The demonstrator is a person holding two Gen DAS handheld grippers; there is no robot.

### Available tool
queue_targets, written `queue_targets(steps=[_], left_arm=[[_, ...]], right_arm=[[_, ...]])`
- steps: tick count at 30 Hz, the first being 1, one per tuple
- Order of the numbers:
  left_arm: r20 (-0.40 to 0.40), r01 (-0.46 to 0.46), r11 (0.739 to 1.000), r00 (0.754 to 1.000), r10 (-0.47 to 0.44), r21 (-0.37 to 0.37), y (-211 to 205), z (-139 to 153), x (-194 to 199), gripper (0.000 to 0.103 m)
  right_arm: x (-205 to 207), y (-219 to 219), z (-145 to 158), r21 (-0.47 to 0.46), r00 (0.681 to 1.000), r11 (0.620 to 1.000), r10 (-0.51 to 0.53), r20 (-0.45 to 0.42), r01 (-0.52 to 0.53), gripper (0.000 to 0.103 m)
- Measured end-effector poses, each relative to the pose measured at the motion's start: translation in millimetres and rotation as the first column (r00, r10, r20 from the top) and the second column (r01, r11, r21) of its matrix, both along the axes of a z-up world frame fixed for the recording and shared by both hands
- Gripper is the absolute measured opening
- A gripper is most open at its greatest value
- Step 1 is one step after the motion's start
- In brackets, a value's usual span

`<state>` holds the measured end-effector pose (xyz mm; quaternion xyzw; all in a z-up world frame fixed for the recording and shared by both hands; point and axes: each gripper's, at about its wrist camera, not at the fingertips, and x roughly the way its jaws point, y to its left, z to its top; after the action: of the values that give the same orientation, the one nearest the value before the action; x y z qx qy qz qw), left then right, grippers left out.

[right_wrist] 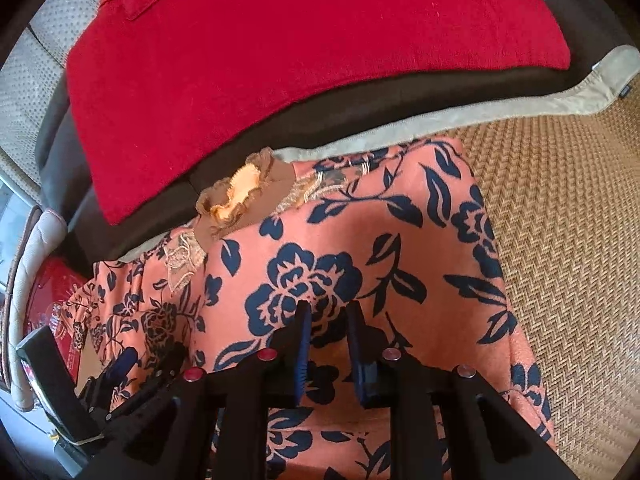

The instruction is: Fold small clothes

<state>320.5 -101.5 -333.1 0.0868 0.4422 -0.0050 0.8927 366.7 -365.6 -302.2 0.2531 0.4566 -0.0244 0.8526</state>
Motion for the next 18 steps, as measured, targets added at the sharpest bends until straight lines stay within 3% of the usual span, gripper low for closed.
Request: queue_targets(steps=[6, 12, 15, 16, 17, 18], left_arm=[[0.021, -0.029, 1.000, 0.999, 0.030, -0.008, 7.5, 6.0, -0.1, 0.079], [-0.051, -0.066, 0.998, 0.997, 0.066, 0.001, 14.2, -11.0, 8.5, 0.079], [-0.044, -0.060, 0.998, 0.997, 0.060, -0.004, 15.2, -7.3, 6.5, 0.079], [-0.038, -0.057, 0.998, 0.998, 0.057, -0.004, 15.5, -5.7, 5.2, 0.079], [-0.032, -0.055, 0.998, 0.998, 0.055, -0.006, 16.2, -4.1, 4.1, 0.079], [-0.025, -0.054, 0.998, 0.998, 0.054, -0.012, 17.2, -1.9, 2.8, 0.079]], right_arm=[[1.6, 3.6, 1.7, -0.019, 1.000, 1.000, 0.005, 0.002, -0.005, 0.022], [6.7, 6.0, -10.2, -0.026, 0.999, 0.999, 0.017, -0.038, -0.018, 0.027], [6.7, 9.2, -8.5, -0.021, 0.999, 0.999, 0.029, -0.031, -0.030, 0.042], [6.4, 10.1, -7.5, -0.013, 0.999, 0.999, 0.032, -0.024, -0.033, 0.062], [5.1, 12.1, -4.0, -0.009, 1.000, 1.000, 0.030, -0.006, -0.030, 0.069], [3.3, 14.6, 0.7, -0.025, 1.000, 1.000, 0.020, 0.015, -0.019, 0.069]])
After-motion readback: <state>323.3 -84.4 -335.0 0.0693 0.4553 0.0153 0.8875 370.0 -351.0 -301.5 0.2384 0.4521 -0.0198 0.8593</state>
